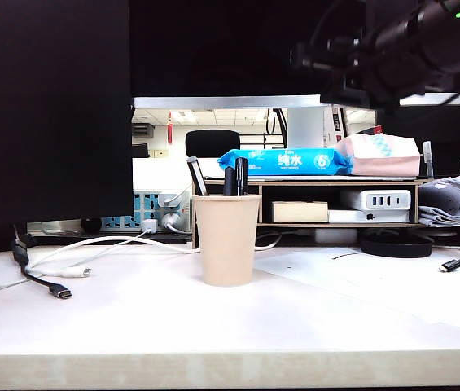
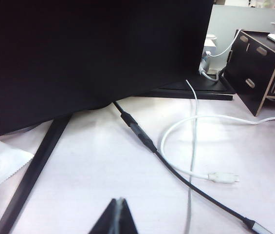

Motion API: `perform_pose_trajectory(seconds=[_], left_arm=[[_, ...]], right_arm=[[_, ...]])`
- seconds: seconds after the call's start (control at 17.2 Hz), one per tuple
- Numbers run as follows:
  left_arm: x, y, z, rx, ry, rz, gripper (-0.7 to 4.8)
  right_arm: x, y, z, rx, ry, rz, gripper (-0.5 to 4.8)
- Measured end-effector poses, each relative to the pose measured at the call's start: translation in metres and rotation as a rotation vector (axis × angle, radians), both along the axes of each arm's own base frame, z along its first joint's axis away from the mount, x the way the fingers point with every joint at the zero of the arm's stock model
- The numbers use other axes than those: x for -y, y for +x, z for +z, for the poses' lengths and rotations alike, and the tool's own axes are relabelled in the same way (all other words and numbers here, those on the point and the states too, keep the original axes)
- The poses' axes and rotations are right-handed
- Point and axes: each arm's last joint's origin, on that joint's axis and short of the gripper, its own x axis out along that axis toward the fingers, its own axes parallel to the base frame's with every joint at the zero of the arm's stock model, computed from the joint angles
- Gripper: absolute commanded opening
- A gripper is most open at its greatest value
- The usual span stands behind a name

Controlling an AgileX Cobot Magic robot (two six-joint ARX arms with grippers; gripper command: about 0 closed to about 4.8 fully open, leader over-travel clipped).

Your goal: Pick up the marker and insert it into the paper cup.

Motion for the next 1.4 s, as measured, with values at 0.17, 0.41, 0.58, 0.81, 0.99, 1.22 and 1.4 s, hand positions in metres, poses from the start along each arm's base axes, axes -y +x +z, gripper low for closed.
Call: perform_pose_trajectory(seconds=[0.17, 0.41, 0.58, 0.81, 0.99, 1.22, 1.4], left_arm=[[0.0, 0.0, 0.0, 0.0, 0.0, 0.0, -0.06], [0.0, 0.0, 0.0, 0.0, 0.0, 0.0, -0.06], [0.0, 0.0, 0.0, 0.0, 0.0, 0.0, -0.06], [0.0, 0.0, 0.0, 0.0, 0.0, 0.0, -0.06], [0.0, 0.0, 0.0, 0.0, 0.0, 0.0, -0.06], [0.0, 0.0, 0.0, 0.0, 0.0, 0.0, -0.05], [0.0, 0.0, 0.0, 0.0, 0.0, 0.0, -0.06]], right_arm=[[0.0, 0.0, -0.001, -0.013, -0.008, 0.005, -0.06], [0.0, 0.0, -0.002, -0.017, -0.011, 0.005, -0.06], [0.0, 0.0, -0.003, -0.012, -0.041, 0.004, -0.06], [0.002, -0.003, 0.002, 0.045, -0.17, 0.002, -0.05], [0.014, -0.008, 0.006, -0.009, -0.234, -0.145, -0.05], [0.067, -0.038, 0.015, -0.123, -0.112, -0.526, -0.05], [0.102, -0.065, 0.001, -0.089, 0.073, -0.664, -0.05]])
